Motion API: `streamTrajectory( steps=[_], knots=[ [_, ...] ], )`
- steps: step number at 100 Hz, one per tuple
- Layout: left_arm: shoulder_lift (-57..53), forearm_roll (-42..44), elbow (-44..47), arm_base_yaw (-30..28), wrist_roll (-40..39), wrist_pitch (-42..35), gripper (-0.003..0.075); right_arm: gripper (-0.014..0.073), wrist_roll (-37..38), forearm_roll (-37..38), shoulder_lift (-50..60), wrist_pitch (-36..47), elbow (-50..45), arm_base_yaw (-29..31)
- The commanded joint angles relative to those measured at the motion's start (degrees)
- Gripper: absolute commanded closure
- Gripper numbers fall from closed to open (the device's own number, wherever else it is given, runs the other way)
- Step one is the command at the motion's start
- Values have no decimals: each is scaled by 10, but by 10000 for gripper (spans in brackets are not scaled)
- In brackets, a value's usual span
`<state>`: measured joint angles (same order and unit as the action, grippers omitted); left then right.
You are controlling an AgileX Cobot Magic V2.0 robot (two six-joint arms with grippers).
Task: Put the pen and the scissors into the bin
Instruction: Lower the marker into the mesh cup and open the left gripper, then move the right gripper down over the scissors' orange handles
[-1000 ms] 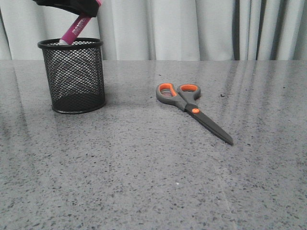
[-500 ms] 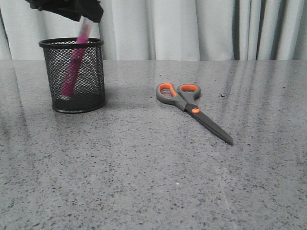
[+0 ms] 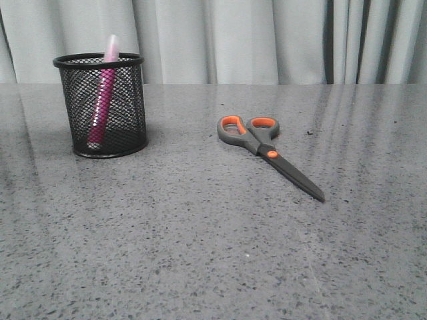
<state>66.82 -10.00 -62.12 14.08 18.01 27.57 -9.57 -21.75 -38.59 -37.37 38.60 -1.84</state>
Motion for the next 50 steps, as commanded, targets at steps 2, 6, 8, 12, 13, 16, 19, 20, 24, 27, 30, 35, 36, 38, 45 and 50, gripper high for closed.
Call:
streamTrajectory(
  steps=[2, 6, 8, 12, 13, 16, 19, 20, 24, 27, 30, 35, 36, 38, 45, 50],
  knots=[
    [-42, -7, -17, -37, -4, 17, 344, 204, -96, -98, -28, 7, 20, -2],
    [-52, -10, -16, -51, -4, 28, 344, 204, -135, -136, -44, -8, 20, -2],
    [-58, -11, -15, -57, -4, 29, 344, 204, -154, -154, -53, -15, 20, -2],
    [-71, -12, -11, -69, -4, 32, 344, 204, -189, -187, -71, -28, 21, -2],
    [-74, -13, -10, -70, -4, 32, 344, 204, -195, -192, -74, -30, 21, -2],
    [-86, -13, -4, -76, -4, 30, 344, 204, -215, -208, -84, -40, 23, -2],
    [-95, -13, 2, -83, -4, 28, 344, 204, -235, -222, -99, -54, 29, -2],
    [-97, -13, 3, -85, -4, 27, 344, 204, -238, -225, -102, -57, 31, -3],
    [-111, -14, 13, -91, -4, 23, 344, 204, -262, -239, -121, -75, 41, -2],
    [-120, -13, 22, -94, -4, 15, 344, 204, -277, -248, -132, -87, 50, -2],
    [-131, -13, 32, -97, -4, 8, 344, 204, -289, -256, -142, -98, 59, -2],
    [-144, -13, 48, -101, -4, -3, 344, 204, -302, -271, -162, -112, 76, -2],
    [-146, -13, 50, -102, -4, -4, 344, 204, -304, -272, -164, -113, 80, -2],
    [-152, -13, 56, -102, -4, -9, 344, 204, -304, -274, -171, -114, 87, -2],
    [-166, -15, 75, -102, -4, -18, 344, 204, -304, -275, -192, -121, 112, -2],
    [-173, -16, 84, -102, -4, -19, 344, 204, -304, -275, -207, -134, 129, -2]
  ],
)
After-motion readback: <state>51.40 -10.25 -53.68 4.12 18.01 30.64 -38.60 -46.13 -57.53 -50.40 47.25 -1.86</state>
